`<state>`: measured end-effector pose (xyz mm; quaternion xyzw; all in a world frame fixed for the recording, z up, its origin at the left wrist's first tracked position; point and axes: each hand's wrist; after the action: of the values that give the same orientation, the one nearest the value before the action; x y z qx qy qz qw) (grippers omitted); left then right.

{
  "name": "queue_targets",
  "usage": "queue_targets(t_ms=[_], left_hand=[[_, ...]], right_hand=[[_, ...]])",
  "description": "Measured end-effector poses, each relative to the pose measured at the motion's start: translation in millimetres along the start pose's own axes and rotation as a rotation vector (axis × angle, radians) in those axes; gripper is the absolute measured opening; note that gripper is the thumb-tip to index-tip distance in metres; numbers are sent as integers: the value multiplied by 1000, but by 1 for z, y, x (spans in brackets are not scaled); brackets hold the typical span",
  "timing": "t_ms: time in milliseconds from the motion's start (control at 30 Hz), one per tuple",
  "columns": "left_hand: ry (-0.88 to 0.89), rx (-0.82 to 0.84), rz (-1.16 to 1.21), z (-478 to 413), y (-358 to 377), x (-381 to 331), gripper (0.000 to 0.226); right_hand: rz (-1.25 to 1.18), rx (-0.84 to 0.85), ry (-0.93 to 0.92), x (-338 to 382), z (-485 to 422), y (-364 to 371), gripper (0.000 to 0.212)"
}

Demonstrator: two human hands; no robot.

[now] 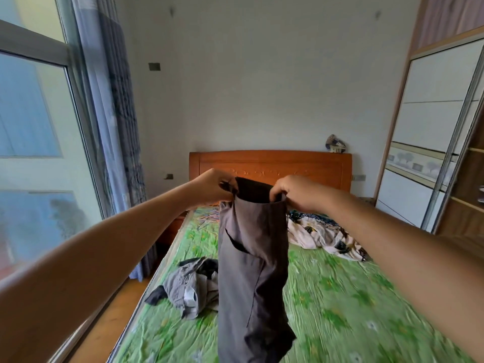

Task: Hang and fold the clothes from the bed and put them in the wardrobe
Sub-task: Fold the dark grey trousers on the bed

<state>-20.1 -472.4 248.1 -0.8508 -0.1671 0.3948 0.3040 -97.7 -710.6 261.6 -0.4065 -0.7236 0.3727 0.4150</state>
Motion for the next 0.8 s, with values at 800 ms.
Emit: queue_targets(t_ms=[800], left_hand=[[501, -166, -517, 8, -31, 14, 17]], right_hand=[[-178, -95, 186, -43, -33, -9, 11]])
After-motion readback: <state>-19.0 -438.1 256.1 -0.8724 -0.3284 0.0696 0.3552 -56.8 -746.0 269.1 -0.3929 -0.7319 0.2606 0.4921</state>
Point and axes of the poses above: each hand's wrist, its own z-axis away from the middle knuckle, its own y-axis out of the palm, x = y × z, and after that the axes turned 14 degrees about -x, right-handed
